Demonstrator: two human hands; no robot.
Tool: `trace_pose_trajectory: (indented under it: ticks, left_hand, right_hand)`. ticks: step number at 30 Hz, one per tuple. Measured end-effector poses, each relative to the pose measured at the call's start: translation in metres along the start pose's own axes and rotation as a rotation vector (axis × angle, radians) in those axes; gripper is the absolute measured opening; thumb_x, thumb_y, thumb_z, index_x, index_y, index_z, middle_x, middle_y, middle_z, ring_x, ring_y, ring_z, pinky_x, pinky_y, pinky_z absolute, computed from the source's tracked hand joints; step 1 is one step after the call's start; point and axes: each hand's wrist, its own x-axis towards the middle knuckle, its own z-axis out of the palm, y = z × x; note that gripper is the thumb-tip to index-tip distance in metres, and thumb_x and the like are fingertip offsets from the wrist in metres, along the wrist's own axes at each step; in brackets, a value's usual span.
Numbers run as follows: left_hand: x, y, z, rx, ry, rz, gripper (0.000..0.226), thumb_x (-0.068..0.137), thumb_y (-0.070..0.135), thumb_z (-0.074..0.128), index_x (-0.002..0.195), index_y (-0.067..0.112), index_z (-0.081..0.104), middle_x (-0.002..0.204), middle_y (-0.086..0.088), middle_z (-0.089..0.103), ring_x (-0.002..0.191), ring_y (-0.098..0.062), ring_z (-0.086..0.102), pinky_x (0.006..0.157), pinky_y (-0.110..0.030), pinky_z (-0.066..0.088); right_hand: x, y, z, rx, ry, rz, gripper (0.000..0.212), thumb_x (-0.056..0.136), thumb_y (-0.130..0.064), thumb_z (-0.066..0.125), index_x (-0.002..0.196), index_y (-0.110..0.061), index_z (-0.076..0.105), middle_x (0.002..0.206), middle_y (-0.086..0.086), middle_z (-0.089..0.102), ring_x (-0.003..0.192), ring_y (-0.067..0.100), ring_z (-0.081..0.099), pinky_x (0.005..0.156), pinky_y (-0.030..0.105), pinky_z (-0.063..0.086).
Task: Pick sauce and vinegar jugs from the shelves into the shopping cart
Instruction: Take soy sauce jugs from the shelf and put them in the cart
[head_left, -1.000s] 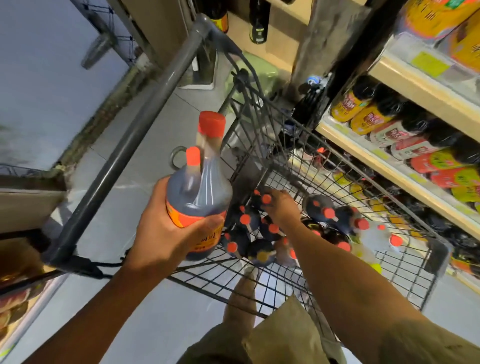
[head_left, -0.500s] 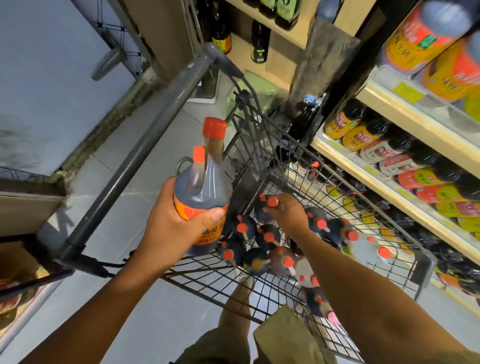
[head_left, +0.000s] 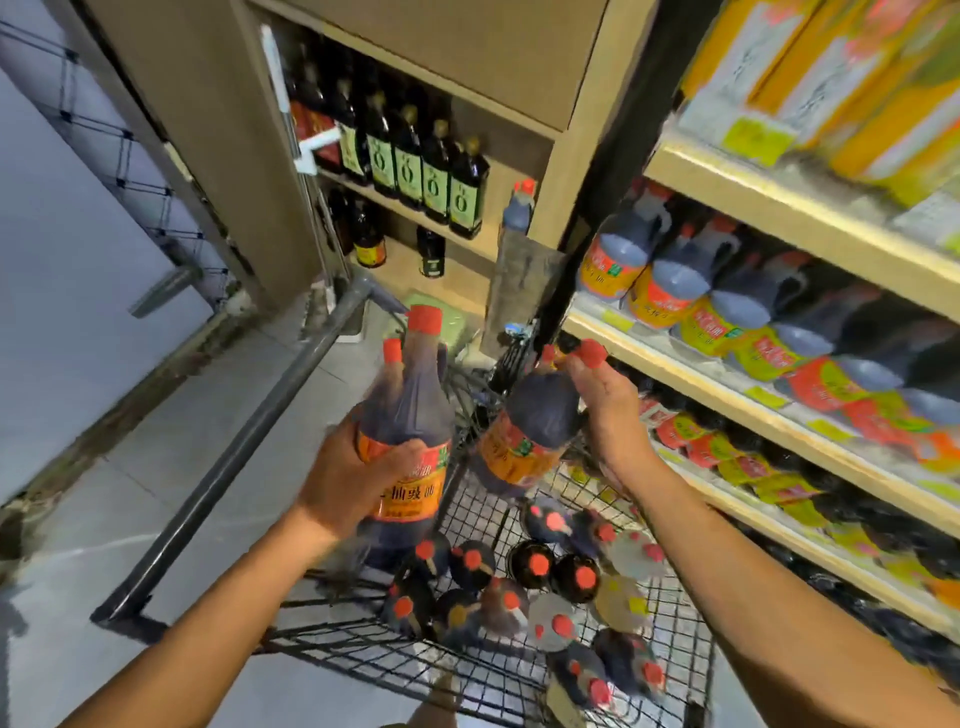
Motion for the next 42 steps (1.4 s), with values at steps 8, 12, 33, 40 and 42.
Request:
trace_pose_trajectory:
  ticks: [8, 12, 33, 40, 42]
  left_hand:
    - [0.005, 0.047, 0.067, -0.045, -0.122, 0.025, 0.107, 0.03, 0.098, 0.066, 0.107, 0.024, 0.06, 0.086, 0.016, 0.078, 0.08, -0.002, 0.074, 0.067, -0.018, 0.056]
    - [0.002, 0.063, 0.115, -0.105, -0.239, -0.002, 0.114, 0.033, 0.095, 0.07, 0.118, 0.02, 0.061, 0.101, 0.0, 0.079, 0.096, -0.019, 0.075, 0.085, -0.038, 0.057]
    - [-0.212, 0.068, 0.446, 0.051, -0.869, -0.021, 0.083, 0.061, 0.084, 0.069, 0.111, 0.017, 0.067, 0.097, -0.011, 0.079, 0.087, -0.026, 0.077, 0.076, -0.038, 0.061]
    - [-0.319, 0.053, 0.545, 0.025, -1.042, -0.065, 0.049, 0.081, 0.055, 0.052, 0.109, 0.019, 0.069, 0.096, -0.013, 0.078, 0.082, -0.026, 0.077, 0.077, -0.04, 0.059]
    - [-0.346, 0.049, 0.569, 0.04, -1.11, -0.076, 0.054, 0.081, 0.057, 0.052, 0.116, 0.018, 0.066, 0.098, -0.012, 0.078, 0.085, -0.028, 0.077, 0.075, -0.039, 0.06]
  right_hand:
    - [-0.037, -0.1, -0.065, 0.216, 0.126, -0.141, 0.046, 0.081, -0.059, 0.074, 0.094, -0.015, 0.075, 0.102, 0.017, 0.072, 0.097, 0.032, 0.065, 0.092, 0.046, 0.05]
    - [-0.072, -0.12, -0.108, 0.236, 0.219, -0.168, 0.041, 0.079, -0.058, 0.072, 0.088, -0.018, 0.076, 0.096, 0.013, 0.074, 0.09, 0.028, 0.068, 0.084, 0.042, 0.052]
    - [-0.403, -0.117, -0.427, 0.383, 0.617, -0.179, 0.05, 0.085, -0.058, 0.06, 0.099, -0.011, 0.07, 0.086, 0.009, 0.075, 0.079, 0.024, 0.072, 0.078, 0.039, 0.058]
    - [-0.534, -0.099, -0.506, 0.422, 0.805, -0.211, 0.054, 0.079, -0.059, 0.063, 0.099, -0.01, 0.07, 0.088, 0.012, 0.075, 0.081, 0.027, 0.071, 0.084, 0.046, 0.057]
    - [-0.568, -0.09, -0.524, 0.441, 0.856, -0.213, 0.059, 0.081, -0.06, 0.063, 0.105, -0.007, 0.068, 0.091, 0.013, 0.074, 0.084, 0.03, 0.07, 0.091, 0.052, 0.055]
